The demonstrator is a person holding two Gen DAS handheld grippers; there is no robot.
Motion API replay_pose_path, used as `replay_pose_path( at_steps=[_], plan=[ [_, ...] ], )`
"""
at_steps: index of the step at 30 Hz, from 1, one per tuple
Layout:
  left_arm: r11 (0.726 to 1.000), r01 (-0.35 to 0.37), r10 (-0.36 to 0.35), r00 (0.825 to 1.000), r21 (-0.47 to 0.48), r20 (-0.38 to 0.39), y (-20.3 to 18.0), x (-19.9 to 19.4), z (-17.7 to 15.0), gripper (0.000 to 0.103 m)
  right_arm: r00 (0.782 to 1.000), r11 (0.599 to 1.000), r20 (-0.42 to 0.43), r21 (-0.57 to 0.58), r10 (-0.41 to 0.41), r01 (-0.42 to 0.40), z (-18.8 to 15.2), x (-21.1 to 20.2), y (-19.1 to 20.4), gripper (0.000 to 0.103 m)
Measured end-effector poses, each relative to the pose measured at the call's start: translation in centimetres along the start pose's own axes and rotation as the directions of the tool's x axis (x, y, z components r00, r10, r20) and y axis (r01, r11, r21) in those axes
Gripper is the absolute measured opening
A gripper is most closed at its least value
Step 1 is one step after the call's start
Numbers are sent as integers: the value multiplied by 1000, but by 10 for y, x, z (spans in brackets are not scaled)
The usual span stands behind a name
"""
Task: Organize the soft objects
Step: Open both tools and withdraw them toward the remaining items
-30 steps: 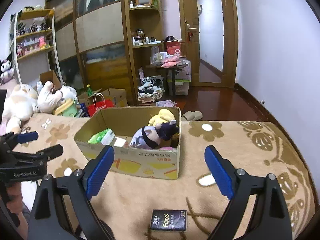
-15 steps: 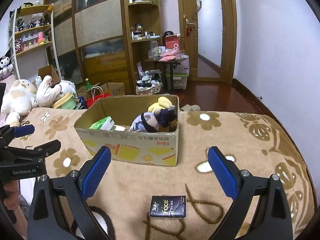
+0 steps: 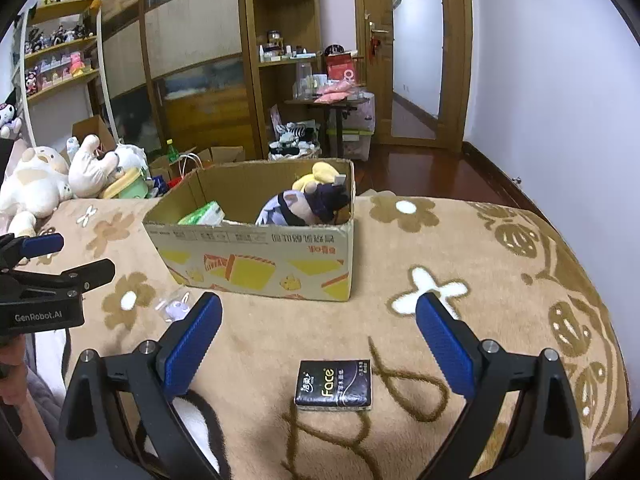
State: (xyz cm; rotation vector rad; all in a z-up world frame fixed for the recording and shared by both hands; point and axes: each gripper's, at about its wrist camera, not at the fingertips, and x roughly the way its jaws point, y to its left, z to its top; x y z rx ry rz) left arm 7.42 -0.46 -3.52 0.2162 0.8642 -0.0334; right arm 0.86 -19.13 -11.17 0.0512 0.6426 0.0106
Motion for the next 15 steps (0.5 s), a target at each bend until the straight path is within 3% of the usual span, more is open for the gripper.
replay_pose_path(
  at_steps=[15],
  plan=[
    [999,14,-9,995,49,-102,-10,35,2,95,998,1000,-67,23,-9,11,-10,21,-7,102]
  ],
)
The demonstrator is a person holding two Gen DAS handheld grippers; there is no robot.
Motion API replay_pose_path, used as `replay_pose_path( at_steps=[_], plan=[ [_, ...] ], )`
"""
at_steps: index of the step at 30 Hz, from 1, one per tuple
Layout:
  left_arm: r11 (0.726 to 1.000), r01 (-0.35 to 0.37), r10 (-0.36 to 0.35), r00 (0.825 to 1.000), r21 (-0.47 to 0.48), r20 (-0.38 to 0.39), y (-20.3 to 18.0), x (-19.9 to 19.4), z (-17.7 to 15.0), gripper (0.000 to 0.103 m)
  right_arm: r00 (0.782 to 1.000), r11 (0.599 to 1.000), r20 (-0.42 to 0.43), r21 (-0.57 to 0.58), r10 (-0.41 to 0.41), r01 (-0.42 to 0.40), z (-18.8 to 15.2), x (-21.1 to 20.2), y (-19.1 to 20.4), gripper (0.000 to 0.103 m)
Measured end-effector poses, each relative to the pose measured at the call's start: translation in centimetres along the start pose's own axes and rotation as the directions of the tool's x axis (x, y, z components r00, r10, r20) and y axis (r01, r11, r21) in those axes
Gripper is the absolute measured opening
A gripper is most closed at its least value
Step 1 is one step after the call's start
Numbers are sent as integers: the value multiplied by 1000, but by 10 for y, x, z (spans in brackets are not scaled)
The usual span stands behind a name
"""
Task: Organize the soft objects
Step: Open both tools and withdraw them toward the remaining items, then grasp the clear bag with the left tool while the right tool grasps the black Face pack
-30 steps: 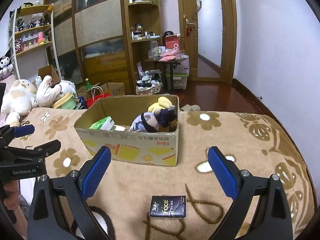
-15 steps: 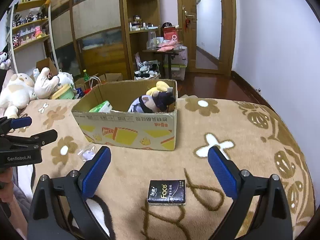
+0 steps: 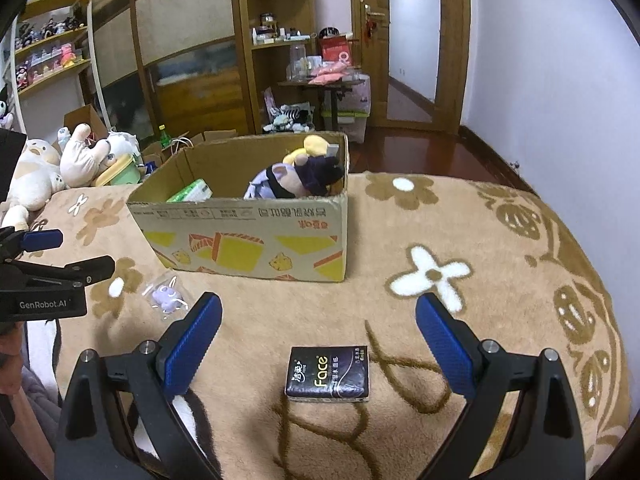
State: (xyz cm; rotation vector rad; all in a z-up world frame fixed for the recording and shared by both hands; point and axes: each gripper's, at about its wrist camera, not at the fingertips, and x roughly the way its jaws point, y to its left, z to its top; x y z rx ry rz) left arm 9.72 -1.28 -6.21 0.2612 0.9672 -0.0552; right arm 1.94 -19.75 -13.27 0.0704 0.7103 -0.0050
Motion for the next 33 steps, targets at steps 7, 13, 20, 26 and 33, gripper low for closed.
replay_pose_path(
  at_steps=[7,13,20,26,33],
  plan=[
    [999,25,-24,999,45,-31,-14,12,5,95,999,1000,-39,26,1,0,-2,12,-7,102],
    [997,41,-37,997,59,-71,-21,30,9,95,995,998,-92,61,28,-23,-5,26,-14,102],
    [997,69,-65,991,35,-117,-16,51,18,95,990,998,-139,62,24,-15,-10,43,-14,102],
    [996,84,-80,984,20,-162,-12,70,21,95,984,998,-175,69,18,-6,-13,57,-15,102],
    [994,102,-93,974,33,-205,-18,89,17,95,975,997,-220,77,8,9,-19,70,-17,102]
  ],
)
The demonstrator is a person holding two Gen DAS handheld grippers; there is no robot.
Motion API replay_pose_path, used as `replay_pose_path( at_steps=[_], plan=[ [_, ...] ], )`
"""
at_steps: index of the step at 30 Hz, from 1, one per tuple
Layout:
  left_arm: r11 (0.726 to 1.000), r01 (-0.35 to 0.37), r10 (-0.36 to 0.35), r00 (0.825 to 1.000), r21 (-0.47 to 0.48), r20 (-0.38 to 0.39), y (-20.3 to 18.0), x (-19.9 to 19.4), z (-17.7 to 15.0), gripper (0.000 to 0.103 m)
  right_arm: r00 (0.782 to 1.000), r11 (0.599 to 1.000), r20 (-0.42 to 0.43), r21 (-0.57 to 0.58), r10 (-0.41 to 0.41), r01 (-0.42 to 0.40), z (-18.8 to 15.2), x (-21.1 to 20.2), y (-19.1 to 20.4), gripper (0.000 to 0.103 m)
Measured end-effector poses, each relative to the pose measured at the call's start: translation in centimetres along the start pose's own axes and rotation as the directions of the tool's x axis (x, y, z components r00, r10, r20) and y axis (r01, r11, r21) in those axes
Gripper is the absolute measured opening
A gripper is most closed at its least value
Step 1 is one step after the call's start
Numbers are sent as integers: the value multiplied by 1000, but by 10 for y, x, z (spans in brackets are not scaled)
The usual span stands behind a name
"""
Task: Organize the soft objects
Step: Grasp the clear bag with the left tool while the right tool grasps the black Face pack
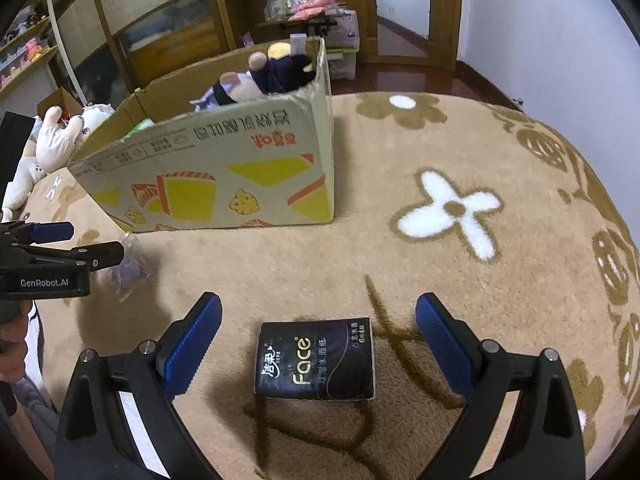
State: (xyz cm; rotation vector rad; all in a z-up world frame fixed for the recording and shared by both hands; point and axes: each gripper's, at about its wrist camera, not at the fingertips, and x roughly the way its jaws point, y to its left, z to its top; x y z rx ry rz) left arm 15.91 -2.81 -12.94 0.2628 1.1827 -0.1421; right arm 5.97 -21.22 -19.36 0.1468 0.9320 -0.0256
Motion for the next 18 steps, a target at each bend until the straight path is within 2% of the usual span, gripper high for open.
replay_pose_path(
  at_steps=[8,14,18],
  plan=[
    [999,9,-7,998,33,-70,-5,24,-5,95,999,1000,-35,5,-14,14,-5,10,0,102],
    [998,35,-31,996,52,-89,-12,37,-5,95,997,999,-67,-15,-30,29,-10,17,2,102],
    [997,19,-13,997,74,-80,-14,41,-4,95,994,999,-101,-18,-40,38,-15,23,3,102]
  ],
)
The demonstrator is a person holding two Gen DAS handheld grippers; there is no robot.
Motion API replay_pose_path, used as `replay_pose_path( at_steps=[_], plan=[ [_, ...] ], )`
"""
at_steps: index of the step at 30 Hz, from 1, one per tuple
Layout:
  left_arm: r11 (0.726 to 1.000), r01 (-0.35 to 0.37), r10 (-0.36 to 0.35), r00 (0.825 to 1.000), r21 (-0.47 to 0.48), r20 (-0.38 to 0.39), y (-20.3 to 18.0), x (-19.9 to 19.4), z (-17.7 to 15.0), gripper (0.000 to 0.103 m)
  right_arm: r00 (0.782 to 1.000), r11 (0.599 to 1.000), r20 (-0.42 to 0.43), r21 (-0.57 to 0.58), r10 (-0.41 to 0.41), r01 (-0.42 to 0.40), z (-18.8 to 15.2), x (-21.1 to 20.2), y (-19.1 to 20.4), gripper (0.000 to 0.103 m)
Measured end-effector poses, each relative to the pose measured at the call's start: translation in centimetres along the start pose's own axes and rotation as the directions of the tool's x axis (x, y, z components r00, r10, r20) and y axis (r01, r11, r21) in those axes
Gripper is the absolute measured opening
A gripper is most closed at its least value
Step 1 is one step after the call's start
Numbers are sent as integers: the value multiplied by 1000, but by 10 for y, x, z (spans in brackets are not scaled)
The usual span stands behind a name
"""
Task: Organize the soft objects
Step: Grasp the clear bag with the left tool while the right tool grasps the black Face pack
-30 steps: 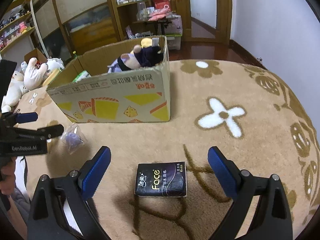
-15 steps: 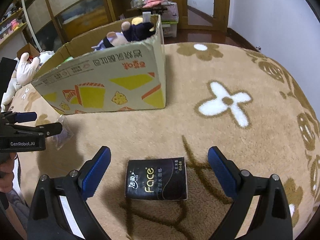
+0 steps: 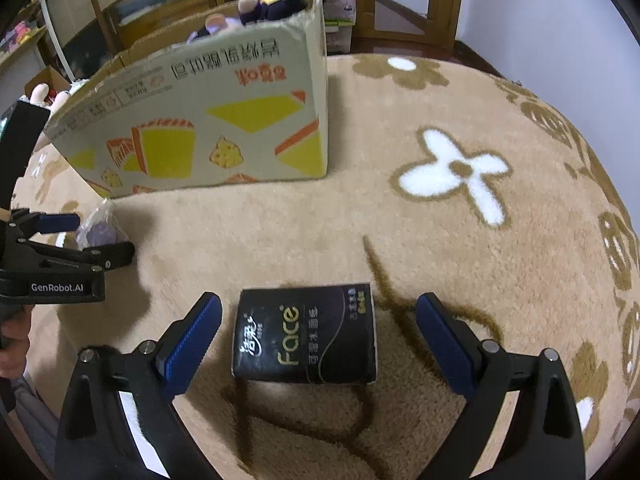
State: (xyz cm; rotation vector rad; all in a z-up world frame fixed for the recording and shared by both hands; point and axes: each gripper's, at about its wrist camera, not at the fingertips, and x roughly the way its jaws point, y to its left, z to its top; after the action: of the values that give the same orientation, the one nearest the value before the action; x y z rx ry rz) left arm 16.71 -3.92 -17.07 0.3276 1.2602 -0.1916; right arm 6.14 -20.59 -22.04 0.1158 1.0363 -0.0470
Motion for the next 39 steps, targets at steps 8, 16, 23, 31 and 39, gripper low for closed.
replay_pose_path(
  at_steps=[8,16,23,31,39],
  plan=[
    [997,48,-49,999,-61,-13,8,8,0,95,1000,1000,-25,-8,-9,9,-2,7,0,102],
    [991,96,-97,995,-88,-1,24,12,-2,83,999,1000,-35,-4,-30,30,-5,6,-1,91],
    [991,96,-96,995,-95,0,26,15,-10,79,999,999,-34,32,-37,38,-6,1,-12,71],
    [989,93,-93,996,-115,3,16,13,-16,79,999,999,-25,27,-44,45,-4,1,-13,69],
    [987,85,-84,996,-133,15,20,3,-22,79,999,999,-4,23,-44,45,-4,0,-11,69]
  ],
)
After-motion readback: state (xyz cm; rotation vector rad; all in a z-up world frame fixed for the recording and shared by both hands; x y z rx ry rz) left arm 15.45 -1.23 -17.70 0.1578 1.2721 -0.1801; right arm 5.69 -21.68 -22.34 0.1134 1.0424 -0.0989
